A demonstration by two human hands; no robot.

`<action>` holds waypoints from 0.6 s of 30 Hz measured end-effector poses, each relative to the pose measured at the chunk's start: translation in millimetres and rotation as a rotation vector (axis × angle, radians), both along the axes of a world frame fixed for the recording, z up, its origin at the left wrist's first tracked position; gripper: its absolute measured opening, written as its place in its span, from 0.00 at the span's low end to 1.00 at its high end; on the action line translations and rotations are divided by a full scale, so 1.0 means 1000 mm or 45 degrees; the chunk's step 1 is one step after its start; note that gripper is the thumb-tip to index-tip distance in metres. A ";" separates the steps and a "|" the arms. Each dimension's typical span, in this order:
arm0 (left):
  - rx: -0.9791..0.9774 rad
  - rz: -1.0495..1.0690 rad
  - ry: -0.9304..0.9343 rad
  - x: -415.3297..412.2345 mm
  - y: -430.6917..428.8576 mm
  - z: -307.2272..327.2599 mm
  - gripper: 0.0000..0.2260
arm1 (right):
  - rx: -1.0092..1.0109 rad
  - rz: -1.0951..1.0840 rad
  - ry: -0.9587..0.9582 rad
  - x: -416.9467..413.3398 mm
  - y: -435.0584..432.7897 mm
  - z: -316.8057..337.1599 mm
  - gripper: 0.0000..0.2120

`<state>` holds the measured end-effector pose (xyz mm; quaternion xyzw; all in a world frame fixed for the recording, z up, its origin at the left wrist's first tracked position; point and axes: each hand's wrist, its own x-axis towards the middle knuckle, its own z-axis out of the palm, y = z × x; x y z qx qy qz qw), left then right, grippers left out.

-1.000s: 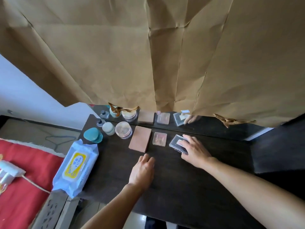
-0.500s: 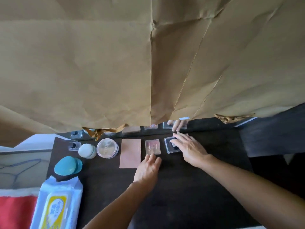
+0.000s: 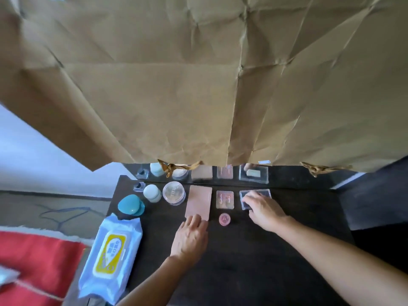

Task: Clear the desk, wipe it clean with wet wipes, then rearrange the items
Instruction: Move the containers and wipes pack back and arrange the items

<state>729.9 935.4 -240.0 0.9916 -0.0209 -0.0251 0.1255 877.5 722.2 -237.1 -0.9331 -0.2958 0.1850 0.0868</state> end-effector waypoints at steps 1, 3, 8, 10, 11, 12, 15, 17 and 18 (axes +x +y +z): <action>0.005 0.044 0.003 -0.011 0.006 0.003 0.08 | 0.018 0.010 0.005 -0.005 0.004 0.001 0.17; 0.035 0.134 -0.024 -0.032 0.019 0.008 0.08 | 0.037 0.045 0.000 -0.017 0.014 0.004 0.15; 0.125 0.248 -0.050 -0.081 0.055 0.018 0.06 | 0.159 0.096 -0.018 -0.058 0.046 0.015 0.10; 0.148 0.298 -0.056 -0.094 0.071 0.019 0.06 | 0.197 0.115 -0.004 -0.077 0.058 0.016 0.13; 0.161 0.306 -0.066 -0.100 0.080 0.018 0.06 | 0.227 0.126 -0.005 -0.085 0.063 0.014 0.15; 0.173 0.314 -0.050 -0.105 0.089 0.016 0.07 | 0.222 0.127 0.011 -0.094 0.069 0.014 0.15; 0.281 0.330 -0.014 -0.118 0.120 0.009 0.07 | 0.256 0.075 -0.005 -0.117 0.085 0.013 0.15; 0.303 0.310 0.061 -0.127 0.140 0.005 0.06 | 0.327 0.009 -0.020 -0.133 0.094 0.015 0.15; 0.303 0.293 0.097 -0.131 0.149 0.004 0.09 | 0.368 -0.019 -0.033 -0.142 0.101 0.020 0.14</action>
